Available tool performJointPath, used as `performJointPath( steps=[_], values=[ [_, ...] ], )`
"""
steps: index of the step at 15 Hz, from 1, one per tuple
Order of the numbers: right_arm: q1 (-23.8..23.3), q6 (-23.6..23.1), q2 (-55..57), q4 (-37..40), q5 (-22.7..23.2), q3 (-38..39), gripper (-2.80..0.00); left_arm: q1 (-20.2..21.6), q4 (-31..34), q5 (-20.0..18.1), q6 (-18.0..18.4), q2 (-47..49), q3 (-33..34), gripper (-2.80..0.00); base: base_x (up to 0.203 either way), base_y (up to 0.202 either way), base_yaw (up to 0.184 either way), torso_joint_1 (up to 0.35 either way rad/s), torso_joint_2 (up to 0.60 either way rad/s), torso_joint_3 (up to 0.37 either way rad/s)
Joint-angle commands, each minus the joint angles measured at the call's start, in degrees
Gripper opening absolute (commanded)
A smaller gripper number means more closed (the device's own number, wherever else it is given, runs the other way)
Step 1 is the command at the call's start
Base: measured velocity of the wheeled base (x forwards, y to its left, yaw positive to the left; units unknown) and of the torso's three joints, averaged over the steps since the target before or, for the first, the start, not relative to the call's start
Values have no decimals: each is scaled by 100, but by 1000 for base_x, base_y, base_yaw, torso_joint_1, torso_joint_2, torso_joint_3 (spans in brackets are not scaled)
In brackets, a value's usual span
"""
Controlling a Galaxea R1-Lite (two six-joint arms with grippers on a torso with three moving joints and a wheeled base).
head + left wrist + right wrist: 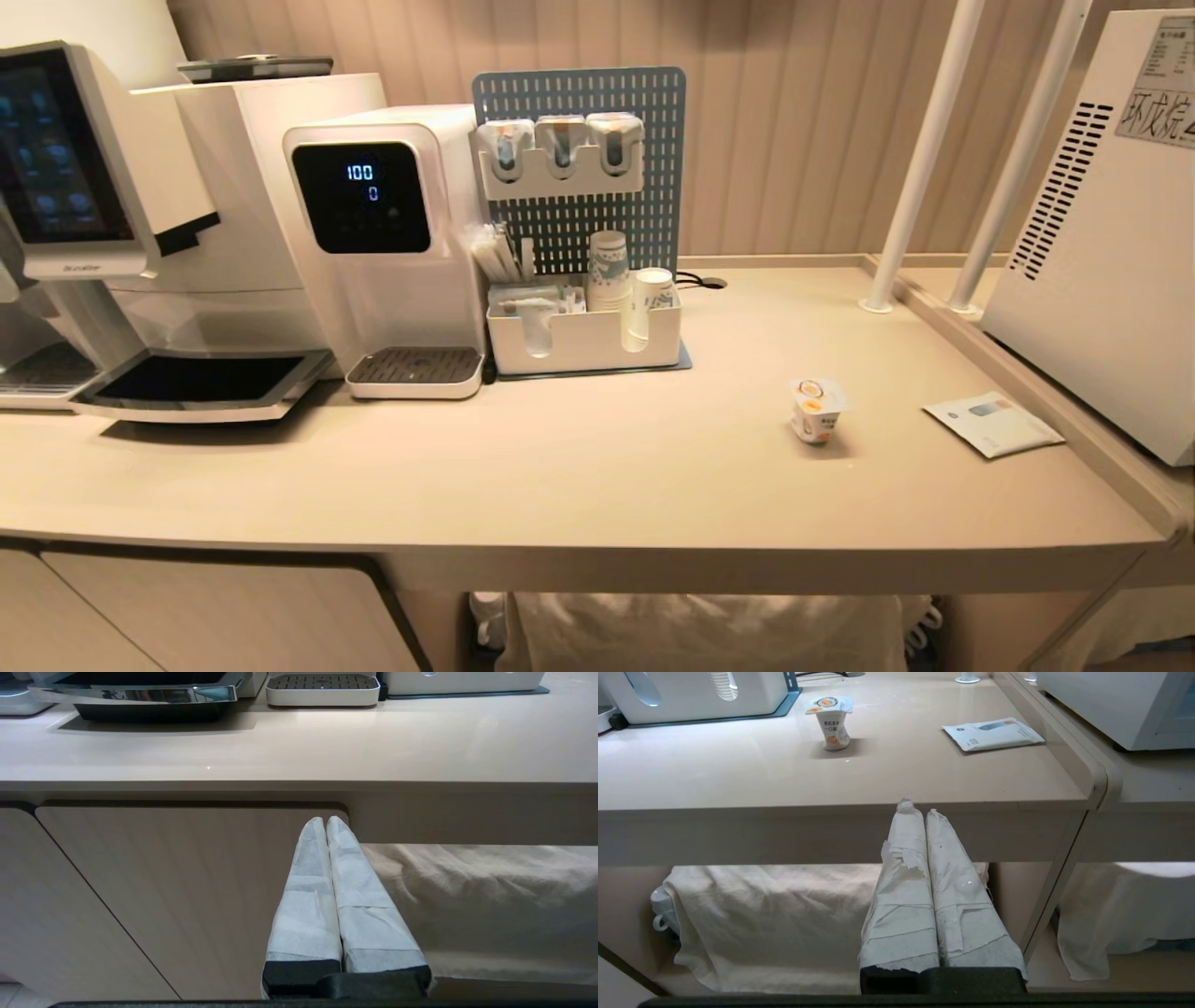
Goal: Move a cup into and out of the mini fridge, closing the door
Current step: Close the freezer door
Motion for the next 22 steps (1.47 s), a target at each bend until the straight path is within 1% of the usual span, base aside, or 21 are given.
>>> performJointPath(
  steps=[1, 4, 7, 14, 17, 22],
  values=[
    [0, 10, 2, -10, 1, 62, -280, 0, -5, 1, -5, 9, 2, -280, -178, 0, 3, 2, 7, 2],
    [0, -38, 2, -3, 10, 62, -280, 0, -5, 10, -86, 9, 2, -280, -195, 0, -2, 7, -1, 1],
    [0, -20, 2, -3, 1, 62, -280, 0, -5, 10, -86, 9, 2, -280, -158, 0, -1, 2, 1, 3],
    [0, -29, 2, -12, 10, 62, -280, 0, 4, 19, 11, 9, -6, -280, 1, -8, 1, 0, 1, 0],
    [0, -29, 2, -12, 10, 62, -280, 0, 12, -7, 255, 9, -6, -280, 2, -153, 2, 2, 3, 4],
    [0, -17, 2, -12, 1, 62, -280, 0, 13, 1, 257, 9, -6, -280, 0, -195, 1, 0, 3, 3]
  ],
)
